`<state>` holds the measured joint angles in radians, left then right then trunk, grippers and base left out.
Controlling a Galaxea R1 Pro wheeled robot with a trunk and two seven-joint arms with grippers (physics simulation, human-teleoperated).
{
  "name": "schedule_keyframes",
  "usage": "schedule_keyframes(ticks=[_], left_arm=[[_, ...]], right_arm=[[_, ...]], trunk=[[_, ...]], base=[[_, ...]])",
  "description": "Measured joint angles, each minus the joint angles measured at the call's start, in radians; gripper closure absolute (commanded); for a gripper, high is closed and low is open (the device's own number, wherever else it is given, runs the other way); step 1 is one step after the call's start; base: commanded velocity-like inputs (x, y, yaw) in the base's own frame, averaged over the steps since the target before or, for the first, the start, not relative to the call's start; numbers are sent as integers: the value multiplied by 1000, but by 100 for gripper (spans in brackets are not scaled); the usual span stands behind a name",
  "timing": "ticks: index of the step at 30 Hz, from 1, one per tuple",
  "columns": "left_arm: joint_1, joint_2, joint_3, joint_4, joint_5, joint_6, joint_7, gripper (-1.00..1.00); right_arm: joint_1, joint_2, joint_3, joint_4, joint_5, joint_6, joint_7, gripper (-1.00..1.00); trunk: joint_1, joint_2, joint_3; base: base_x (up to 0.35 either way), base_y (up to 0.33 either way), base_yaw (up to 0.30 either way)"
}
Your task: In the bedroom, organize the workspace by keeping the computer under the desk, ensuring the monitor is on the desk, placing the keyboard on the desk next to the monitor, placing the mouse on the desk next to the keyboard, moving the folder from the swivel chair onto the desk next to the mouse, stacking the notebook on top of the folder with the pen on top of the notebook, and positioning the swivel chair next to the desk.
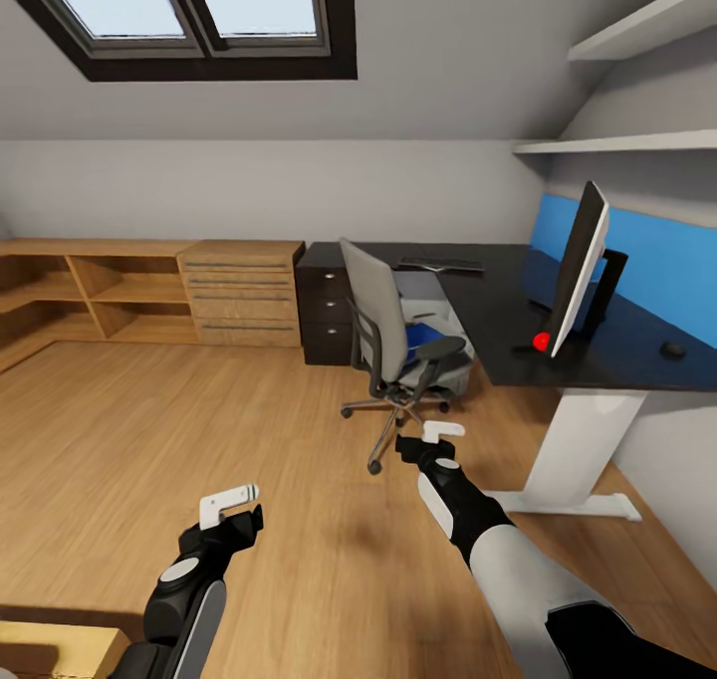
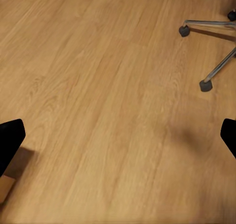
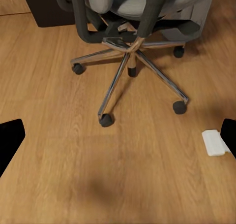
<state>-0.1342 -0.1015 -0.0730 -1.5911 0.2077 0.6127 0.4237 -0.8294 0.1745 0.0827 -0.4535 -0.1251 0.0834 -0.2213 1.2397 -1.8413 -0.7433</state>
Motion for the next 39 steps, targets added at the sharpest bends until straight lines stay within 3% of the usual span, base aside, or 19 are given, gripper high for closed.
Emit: schedule_keyframes(ticks=[16,39], left_arm=[[1,0,-1,-1,1,2,1,-100],[1,-1,-1,-2,3,5,1,-100]], right_arm=[[2,0,0,-9,0,-78,-3,-100],[2,0,-1,-11,0,-86,-3,-100]], trunk=[[61,-112,-38],[149,-273,-96]], base=[[-2,0,0],[0,0,0]])
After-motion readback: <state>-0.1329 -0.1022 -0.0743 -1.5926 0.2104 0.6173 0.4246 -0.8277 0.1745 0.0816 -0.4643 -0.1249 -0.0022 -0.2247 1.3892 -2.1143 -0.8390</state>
